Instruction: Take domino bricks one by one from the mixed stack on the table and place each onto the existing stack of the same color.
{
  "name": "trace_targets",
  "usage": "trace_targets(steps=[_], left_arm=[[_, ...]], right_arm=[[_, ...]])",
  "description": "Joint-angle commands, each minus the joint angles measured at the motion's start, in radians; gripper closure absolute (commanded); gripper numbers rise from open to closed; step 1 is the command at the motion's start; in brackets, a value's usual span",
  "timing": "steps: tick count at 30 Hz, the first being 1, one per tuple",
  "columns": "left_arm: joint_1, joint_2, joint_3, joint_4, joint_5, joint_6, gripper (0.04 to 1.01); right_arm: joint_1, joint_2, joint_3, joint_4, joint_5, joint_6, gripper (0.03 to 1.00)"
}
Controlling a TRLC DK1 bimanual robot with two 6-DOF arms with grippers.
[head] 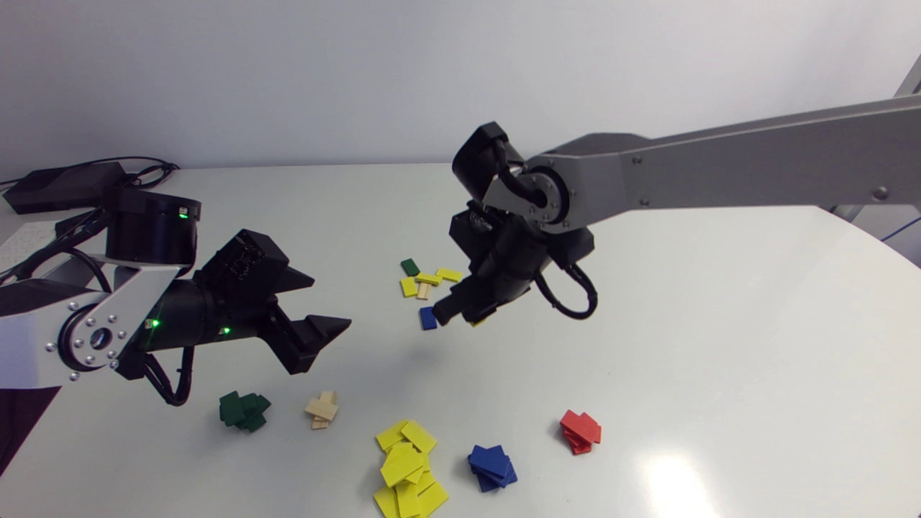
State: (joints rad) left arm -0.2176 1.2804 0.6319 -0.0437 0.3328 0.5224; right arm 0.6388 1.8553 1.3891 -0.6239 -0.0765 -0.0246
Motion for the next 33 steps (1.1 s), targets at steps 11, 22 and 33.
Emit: trace_targets(steps=[11, 22, 33], left_arm=[[-0.052, 0.022, -0.028, 0.018, -0.028, -0.025, 0.046], [-0.092, -0.006, -0.055, 0.019, -0.060, -0.044, 0.046], [-0.094, -0.024, -0.055, 0.013, -0.064, -0.045, 0.046]], right_arm=[[0.144, -0.146, -0.182, 0.018, -0.026, -0.095, 0.910], [0.185, -0.033, -0.154, 0.030, -0.091, -0.166, 0.910], [0.240, 0.028, -0.121, 0.003, -0.128, -0.238, 0.910]])
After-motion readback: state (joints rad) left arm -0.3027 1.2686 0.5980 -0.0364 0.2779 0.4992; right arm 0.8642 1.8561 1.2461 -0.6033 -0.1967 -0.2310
